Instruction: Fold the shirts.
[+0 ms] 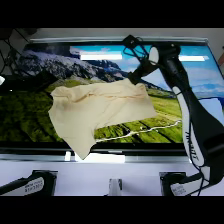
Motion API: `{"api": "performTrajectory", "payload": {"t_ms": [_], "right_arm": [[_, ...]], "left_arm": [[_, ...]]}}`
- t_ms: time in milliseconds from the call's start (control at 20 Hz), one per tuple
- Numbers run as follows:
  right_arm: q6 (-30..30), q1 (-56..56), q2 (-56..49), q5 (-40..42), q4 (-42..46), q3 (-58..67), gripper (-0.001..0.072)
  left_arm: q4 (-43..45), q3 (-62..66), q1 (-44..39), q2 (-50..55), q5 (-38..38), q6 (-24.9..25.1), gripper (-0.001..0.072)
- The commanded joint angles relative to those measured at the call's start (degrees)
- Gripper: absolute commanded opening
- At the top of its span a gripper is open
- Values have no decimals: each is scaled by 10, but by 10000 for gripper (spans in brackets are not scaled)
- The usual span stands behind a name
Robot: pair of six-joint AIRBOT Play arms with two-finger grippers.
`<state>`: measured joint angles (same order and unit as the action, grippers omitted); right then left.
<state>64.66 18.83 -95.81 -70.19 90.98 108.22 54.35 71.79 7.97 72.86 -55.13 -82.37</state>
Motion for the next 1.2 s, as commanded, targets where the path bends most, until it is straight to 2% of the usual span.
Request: {"api": "performTrajectory", "payload": {"t_ms": [0, 50, 100, 150, 200, 250, 300, 350, 500, 650, 900, 950, 1050, 1100, 1150], "right_arm": [[-27, -93, 20, -56, -38, 6, 613], [-45, -148, 22, -96, -76, 6, 601], [-62, -208, 20, -156, -114, 3, 553], [-64, -259, 18, -198, -141, -8, 532], [-67, -306, 18, -226, -168, -28, 546], [-72, -342, 18, -244, -187, -46, 591], [-78, -372, 18, -259, -204, -64, 613], [-81, -389, 18, -272, -211, -76, 613], [-103, -400, 18, -294, -206, -87, 588], [-103, -399, 17, -287, -235, -87, 587], [-102, -399, 11, -288, -234, -87, 587], [-100, -399, 7, -287, -234, -87, 587], [-100, -389, -4, -287, -232, -90, 594], [-105, -382, -6, -281, -234, -102, 594], [-109, -374, -6, -266, -234, -124, 593]], "left_arm": [[70, 23, 47, 21, -168, -17, 719], [121, 21, 73, 19, -235, -17, 697], [172, 7, 98, 17, -289, -17, 579], [200, -22, 119, 13, -315, -17, 518], [200, -69, 141, 4, -320, -17, 510], [192, -120, 156, -3, -307, -9, 511], [170, -174, 168, -6, -289, 2, 538], [138, -218, 175, -5, -274, 19, 561], [43, -309, 172, -3, -196, 52, 559], [-22, -345, 162, 4, -131, 63, 553], [-33, -351, 131, 33, -97, 60, 517], [-35, -351, 129, 33, -87, 54, 399], [-47, -347, 128, 31, -79, 53, 108], [-49, -344, 128, 29, -79, 59, 37], [-51, -342, 128, 24, -79, 63, 37]]}}
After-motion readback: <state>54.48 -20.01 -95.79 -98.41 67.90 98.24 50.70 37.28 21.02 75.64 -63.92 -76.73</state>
